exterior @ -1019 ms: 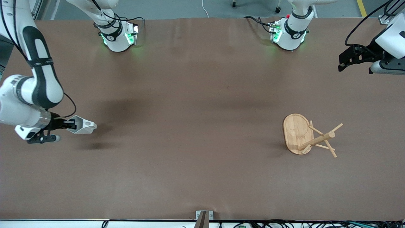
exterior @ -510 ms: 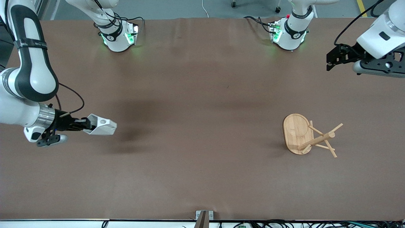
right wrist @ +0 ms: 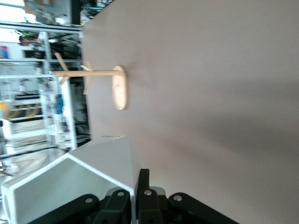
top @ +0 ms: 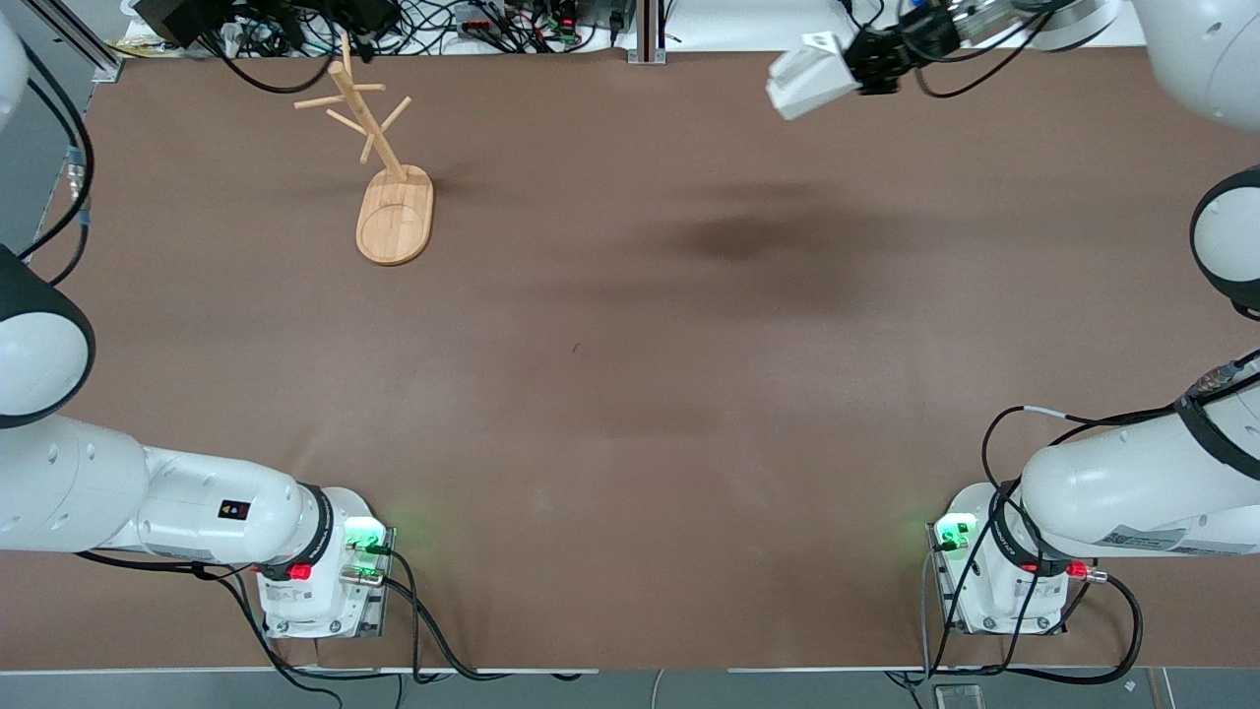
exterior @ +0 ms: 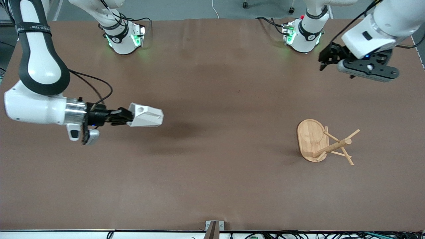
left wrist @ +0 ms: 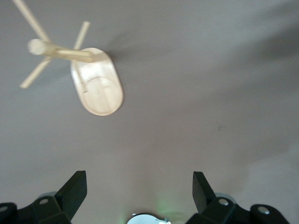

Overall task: Hang cup on rack
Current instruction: 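Lift the cup with the right gripper while the left gripper approaches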

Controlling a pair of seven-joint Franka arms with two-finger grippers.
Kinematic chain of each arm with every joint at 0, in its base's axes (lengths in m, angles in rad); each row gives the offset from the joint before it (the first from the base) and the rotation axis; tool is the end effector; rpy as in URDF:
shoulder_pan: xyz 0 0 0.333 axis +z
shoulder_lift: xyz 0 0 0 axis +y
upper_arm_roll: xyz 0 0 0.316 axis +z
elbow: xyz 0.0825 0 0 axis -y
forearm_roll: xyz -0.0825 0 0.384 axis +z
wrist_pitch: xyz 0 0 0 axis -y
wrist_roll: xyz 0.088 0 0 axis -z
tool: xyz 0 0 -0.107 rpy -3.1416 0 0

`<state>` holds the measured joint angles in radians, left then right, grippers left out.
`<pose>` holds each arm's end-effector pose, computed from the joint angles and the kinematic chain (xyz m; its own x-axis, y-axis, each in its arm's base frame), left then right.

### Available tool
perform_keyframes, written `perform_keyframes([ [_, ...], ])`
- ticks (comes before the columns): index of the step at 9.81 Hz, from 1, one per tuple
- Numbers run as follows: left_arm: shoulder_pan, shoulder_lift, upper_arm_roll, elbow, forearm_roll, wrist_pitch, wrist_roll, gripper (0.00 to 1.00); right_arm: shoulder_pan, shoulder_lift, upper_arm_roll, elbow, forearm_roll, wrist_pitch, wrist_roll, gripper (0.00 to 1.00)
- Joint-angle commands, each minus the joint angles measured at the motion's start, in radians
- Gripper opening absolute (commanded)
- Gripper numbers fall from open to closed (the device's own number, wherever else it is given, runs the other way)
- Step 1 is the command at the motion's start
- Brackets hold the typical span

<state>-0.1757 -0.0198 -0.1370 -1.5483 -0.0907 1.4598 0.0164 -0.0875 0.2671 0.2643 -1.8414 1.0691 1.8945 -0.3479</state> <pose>0.5074 -0.1759 0.6368 0.9410 -0.3317 -0.0670 -0.3255 -0.9413 0.0889 0.5987 0.1615 0.4094 0.9945 0.0738 -0.0740 -0.0273 -0.5003 -0.8654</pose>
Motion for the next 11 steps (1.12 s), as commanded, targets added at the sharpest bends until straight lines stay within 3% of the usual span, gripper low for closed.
perform_keyframes([
  [1,-0.097,0.029,-0.003,-0.003,-0.050,-0.007,0.017,1.00,-0.012,-0.025,0.102,-0.071,0.187,0.049,-0.034,0.00],
  [4,-0.302,0.069,0.000,0.002,-0.058,0.150,0.209,1.00,-0.006,-0.011,0.188,-0.073,0.340,0.040,-0.079,0.00],
  [6,-0.395,0.163,0.000,0.084,-0.054,0.240,0.218,1.00,0.002,-0.008,0.217,-0.074,0.367,0.040,-0.077,0.00],
  [8,-0.426,0.243,0.000,0.181,-0.049,0.275,0.281,1.00,0.026,0.001,0.245,-0.079,0.439,0.046,-0.083,0.00],
  [11,-0.417,0.251,0.002,0.183,-0.050,0.370,0.497,1.00,0.023,0.001,0.271,-0.099,0.440,0.044,-0.082,0.00],
])
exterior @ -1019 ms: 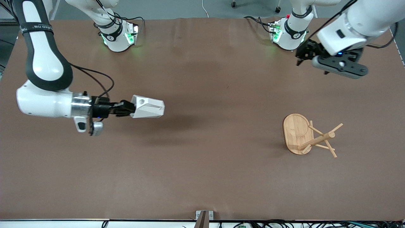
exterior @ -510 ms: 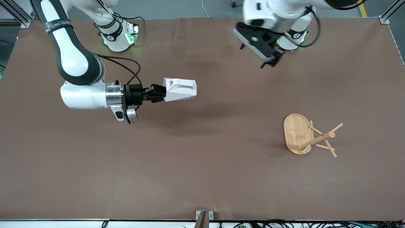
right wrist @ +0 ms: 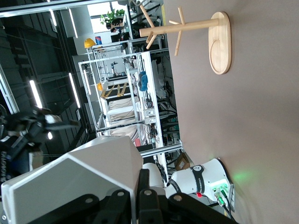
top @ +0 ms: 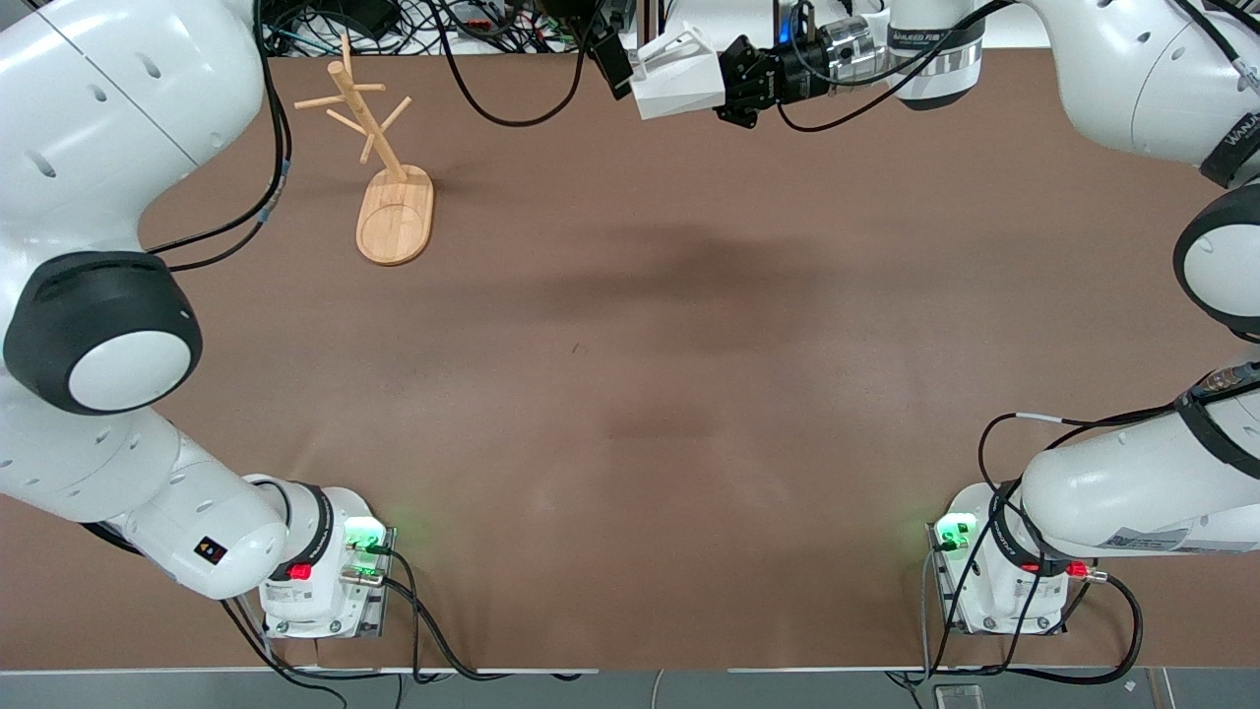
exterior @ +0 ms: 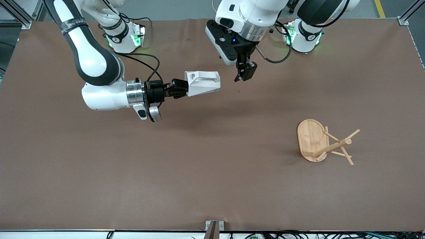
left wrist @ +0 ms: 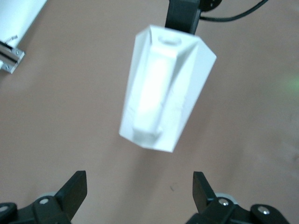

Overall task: Hang cup on rack
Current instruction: 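Lift the cup with the right gripper while the left gripper approaches, then grasp the cup's end with the left gripper beside the right gripper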

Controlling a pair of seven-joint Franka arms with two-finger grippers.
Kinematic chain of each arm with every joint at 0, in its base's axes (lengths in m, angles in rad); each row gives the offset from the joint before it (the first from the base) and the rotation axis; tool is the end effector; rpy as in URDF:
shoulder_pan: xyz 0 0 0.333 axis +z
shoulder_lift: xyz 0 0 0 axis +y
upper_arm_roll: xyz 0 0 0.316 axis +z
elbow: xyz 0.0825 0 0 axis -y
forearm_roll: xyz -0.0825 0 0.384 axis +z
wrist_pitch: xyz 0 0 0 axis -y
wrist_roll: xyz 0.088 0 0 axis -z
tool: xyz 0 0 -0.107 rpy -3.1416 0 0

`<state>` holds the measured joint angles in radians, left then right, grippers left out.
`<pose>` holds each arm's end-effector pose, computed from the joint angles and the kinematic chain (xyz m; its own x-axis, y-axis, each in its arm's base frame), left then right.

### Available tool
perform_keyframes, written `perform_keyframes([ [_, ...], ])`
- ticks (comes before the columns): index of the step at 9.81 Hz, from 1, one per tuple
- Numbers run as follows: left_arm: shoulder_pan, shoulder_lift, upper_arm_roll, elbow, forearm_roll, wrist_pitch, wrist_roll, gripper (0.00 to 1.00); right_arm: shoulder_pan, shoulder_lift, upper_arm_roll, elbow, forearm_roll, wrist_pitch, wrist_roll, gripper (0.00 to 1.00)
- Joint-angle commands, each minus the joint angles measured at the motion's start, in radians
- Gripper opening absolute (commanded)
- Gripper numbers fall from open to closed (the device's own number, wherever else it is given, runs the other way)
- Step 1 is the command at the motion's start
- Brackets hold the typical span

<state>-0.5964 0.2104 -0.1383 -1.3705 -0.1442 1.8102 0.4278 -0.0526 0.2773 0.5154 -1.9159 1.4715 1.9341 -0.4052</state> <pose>0.4745 -0.4309 0.6216 0.4109 -0.8686 0.2767 -0.9098 -0.4103 0.0630 0.5320 0.3192 0.4118 0.9724 0.1696 -0.1605 -0.1309 -0.1732 -0.9761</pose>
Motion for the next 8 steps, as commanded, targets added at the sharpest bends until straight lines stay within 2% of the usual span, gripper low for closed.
perform_keyframes([
  [1,0.004,0.024,0.003,0.005,0.002,0.023,0.101,1.00,-0.012,-0.009,0.022,-0.026,0.038,0.005,-0.024,0.00],
  [4,-0.010,0.027,-0.001,0.001,-0.009,0.024,0.098,1.00,-0.010,-0.010,0.034,-0.026,0.072,0.009,-0.026,0.00],
  [8,-0.013,0.044,-0.030,-0.002,-0.014,0.058,0.101,1.00,-0.010,-0.010,0.035,-0.026,0.073,0.011,-0.027,0.00],
])
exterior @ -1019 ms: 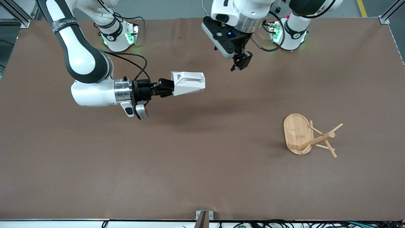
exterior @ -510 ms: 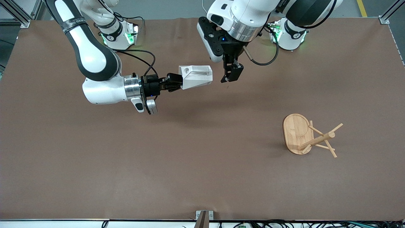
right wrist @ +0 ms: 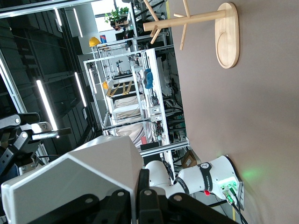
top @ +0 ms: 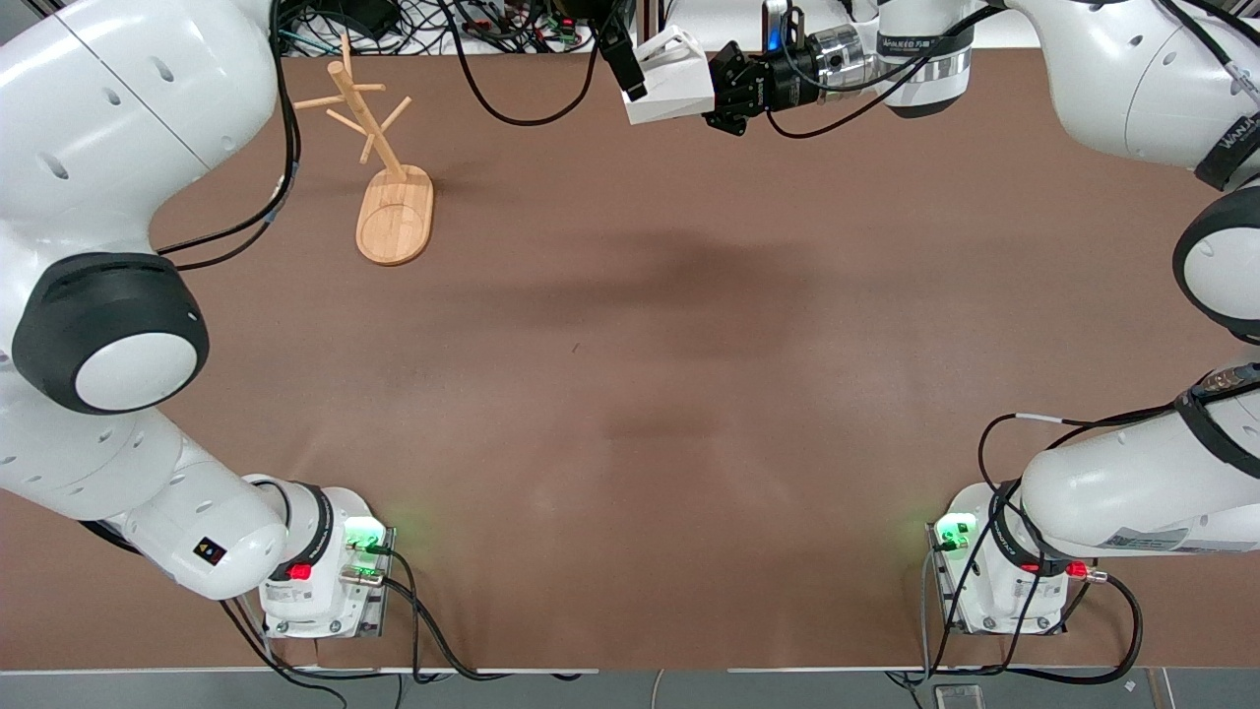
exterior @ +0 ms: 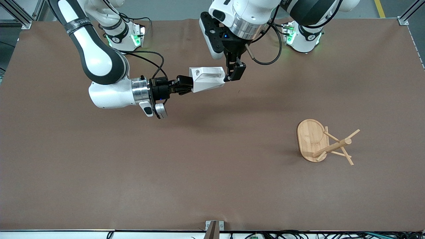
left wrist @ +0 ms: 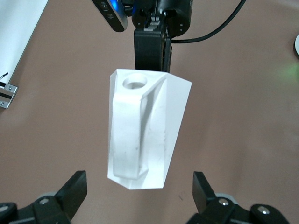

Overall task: Hang cup on rack
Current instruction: 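Grasp the cup's end with the left gripper beside the right gripper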

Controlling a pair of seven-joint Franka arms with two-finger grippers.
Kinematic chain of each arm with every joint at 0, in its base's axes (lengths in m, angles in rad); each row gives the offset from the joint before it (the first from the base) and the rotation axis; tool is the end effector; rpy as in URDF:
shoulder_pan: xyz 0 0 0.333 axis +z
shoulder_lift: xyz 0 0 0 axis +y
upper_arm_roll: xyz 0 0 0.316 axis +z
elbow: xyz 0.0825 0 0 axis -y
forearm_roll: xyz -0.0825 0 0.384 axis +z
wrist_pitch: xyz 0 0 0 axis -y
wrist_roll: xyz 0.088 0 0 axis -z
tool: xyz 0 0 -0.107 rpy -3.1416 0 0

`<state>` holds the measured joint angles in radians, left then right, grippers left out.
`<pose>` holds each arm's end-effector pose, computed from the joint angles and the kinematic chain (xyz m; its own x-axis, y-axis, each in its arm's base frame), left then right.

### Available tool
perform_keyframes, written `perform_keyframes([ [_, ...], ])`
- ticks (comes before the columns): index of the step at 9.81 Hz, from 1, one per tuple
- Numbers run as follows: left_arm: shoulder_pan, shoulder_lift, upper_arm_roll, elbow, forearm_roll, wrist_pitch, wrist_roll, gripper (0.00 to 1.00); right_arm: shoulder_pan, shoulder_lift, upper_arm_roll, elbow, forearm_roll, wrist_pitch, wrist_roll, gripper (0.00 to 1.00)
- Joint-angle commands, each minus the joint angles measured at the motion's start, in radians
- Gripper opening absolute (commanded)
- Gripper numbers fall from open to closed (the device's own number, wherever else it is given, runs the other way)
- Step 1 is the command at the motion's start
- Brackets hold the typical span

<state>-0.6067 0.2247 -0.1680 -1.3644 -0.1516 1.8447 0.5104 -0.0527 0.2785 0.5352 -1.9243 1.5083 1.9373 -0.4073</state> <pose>0.4638 -0.4520 0.6200 0.3023 -0.9011 0.3107 -0.9515 -0.3050 0.0412 0.5257 0.3287 0.4112 0.9691 0.1716 -0.1770 -0.1525 -0.1467 -0.9774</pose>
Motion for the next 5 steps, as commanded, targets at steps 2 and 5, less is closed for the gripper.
perform_keyframes([
  [2,-0.004,0.064,-0.001,-0.007,-0.002,0.050,0.019,1.00,-0.010,-0.012,0.015,-0.018,0.038,0.008,-0.025,0.00],
  [5,-0.028,0.082,-0.001,-0.010,0.000,0.056,0.013,1.00,-0.007,-0.012,0.015,-0.018,0.043,0.009,-0.027,0.01],
])
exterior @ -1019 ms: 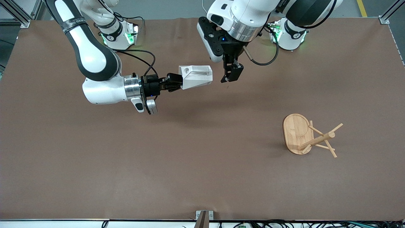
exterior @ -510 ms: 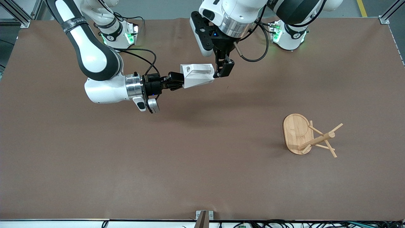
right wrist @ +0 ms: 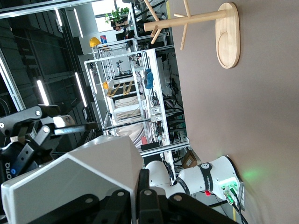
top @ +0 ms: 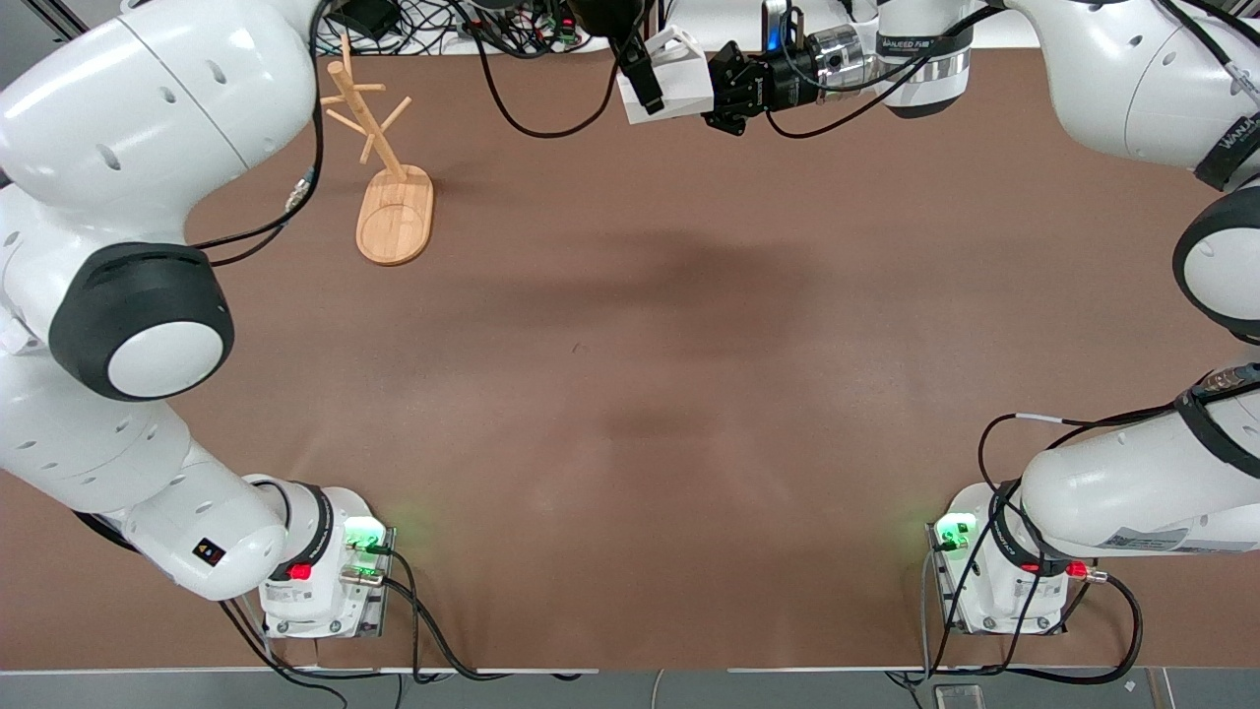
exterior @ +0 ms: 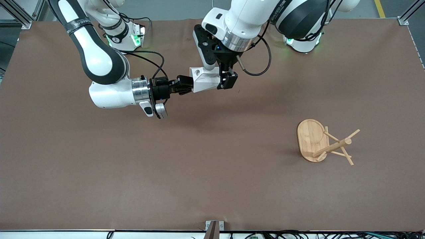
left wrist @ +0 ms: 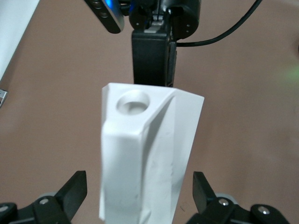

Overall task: Hang cup on rack
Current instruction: 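Grasp the cup's end with the left gripper beside the right gripper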

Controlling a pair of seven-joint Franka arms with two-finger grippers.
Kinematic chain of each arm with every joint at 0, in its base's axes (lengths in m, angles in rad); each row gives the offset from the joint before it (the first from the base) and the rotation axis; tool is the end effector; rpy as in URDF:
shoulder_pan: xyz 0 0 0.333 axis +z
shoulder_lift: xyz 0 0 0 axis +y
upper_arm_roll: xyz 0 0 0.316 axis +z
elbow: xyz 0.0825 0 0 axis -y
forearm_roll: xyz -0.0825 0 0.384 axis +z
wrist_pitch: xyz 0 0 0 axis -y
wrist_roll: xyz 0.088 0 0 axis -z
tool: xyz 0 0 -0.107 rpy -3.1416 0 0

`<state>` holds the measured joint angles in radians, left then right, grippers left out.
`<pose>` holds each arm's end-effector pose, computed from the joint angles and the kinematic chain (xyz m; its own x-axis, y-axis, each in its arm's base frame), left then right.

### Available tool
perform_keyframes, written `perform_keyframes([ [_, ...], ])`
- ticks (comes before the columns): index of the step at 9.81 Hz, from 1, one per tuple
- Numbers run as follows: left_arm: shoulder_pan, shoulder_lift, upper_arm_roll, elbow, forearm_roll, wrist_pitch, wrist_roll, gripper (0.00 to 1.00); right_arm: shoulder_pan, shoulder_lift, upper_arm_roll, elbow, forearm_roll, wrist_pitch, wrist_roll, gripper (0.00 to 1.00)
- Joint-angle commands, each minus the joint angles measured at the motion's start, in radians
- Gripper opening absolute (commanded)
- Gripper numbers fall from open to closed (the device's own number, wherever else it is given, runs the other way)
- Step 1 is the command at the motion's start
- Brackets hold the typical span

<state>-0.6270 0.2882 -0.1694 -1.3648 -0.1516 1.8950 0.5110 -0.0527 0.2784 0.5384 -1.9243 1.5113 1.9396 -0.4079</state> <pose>0.4715 -0.4740 0.5841 0.2962 -0.9056 0.3036 -0.9544 -0.2932 0.0565 0.5250 0.3301 0.4116 0.9692 0.1715 -0.1768 -0.1527 -0.1447 -0.9776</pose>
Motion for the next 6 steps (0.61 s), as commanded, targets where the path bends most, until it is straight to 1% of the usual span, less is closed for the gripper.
perform_keyframes([
  [1,-0.008,0.026,0.001,-0.011,0.001,0.004,0.018,1.00,-0.009,-0.012,0.012,-0.018,0.040,0.007,-0.026,0.01],
  [4,-0.010,0.028,0.001,-0.037,0.000,-0.001,-0.019,1.00,-0.009,-0.012,0.012,-0.018,0.040,0.007,-0.026,0.01],
  [5,-0.010,0.028,0.001,-0.042,0.001,-0.001,-0.014,0.93,-0.009,-0.012,0.012,-0.018,0.040,0.007,-0.026,0.01],
  [6,-0.016,0.028,0.002,-0.045,0.001,-0.004,-0.023,0.59,-0.009,-0.012,0.012,-0.018,0.040,0.007,-0.026,0.01],
])
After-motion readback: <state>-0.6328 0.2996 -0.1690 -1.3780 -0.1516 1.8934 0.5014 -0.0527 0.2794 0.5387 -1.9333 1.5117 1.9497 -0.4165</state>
